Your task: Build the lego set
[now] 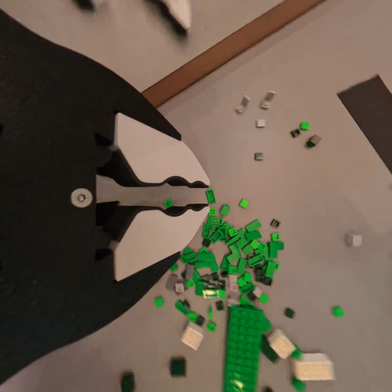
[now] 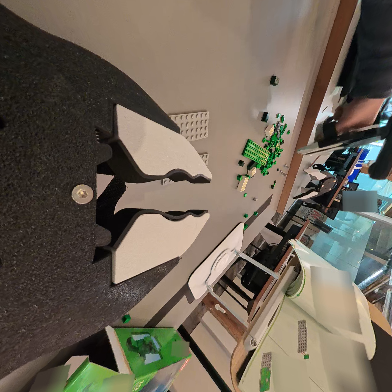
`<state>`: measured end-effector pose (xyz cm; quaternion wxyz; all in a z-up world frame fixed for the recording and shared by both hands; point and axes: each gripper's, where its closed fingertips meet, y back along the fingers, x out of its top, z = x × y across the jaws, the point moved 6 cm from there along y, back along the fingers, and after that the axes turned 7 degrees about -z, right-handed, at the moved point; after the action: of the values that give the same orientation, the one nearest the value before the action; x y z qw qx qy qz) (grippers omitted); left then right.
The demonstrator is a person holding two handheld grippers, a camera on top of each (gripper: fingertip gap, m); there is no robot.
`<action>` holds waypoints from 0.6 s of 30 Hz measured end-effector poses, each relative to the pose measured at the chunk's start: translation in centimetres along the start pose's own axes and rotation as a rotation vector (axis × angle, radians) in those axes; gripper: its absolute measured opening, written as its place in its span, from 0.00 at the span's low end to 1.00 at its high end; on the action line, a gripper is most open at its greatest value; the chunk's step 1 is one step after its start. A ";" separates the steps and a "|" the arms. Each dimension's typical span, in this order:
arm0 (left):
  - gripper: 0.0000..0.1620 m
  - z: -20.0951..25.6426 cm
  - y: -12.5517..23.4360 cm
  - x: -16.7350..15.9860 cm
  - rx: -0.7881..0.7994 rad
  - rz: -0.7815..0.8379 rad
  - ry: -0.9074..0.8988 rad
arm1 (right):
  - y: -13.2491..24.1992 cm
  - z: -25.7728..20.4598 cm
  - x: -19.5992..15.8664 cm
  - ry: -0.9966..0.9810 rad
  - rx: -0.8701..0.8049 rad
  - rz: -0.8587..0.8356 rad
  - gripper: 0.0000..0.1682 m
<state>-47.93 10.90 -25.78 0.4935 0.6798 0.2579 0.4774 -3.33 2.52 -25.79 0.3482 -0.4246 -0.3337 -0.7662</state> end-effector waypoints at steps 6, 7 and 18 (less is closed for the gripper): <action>0.11 0.9 -1.3 0.1 0.062 -0.130 -0.768 | -0.2 -0.4 0.0 0.026 0.025 -0.005 0.13; 0.12 0.8 -1.4 0.3 0.062 -0.148 -0.807 | -0.2 -0.4 0.0 0.028 0.025 -0.005 0.13; 0.08 -0.3 -3.3 1.5 -0.070 -0.356 -0.984 | -0.4 -0.4 -0.1 0.032 0.012 -0.017 0.13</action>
<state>-47.16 13.52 -28.19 0.6521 0.7524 0.0909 0.0188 -3.78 2.43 -26.09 0.3495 -0.4074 -0.3365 -0.7737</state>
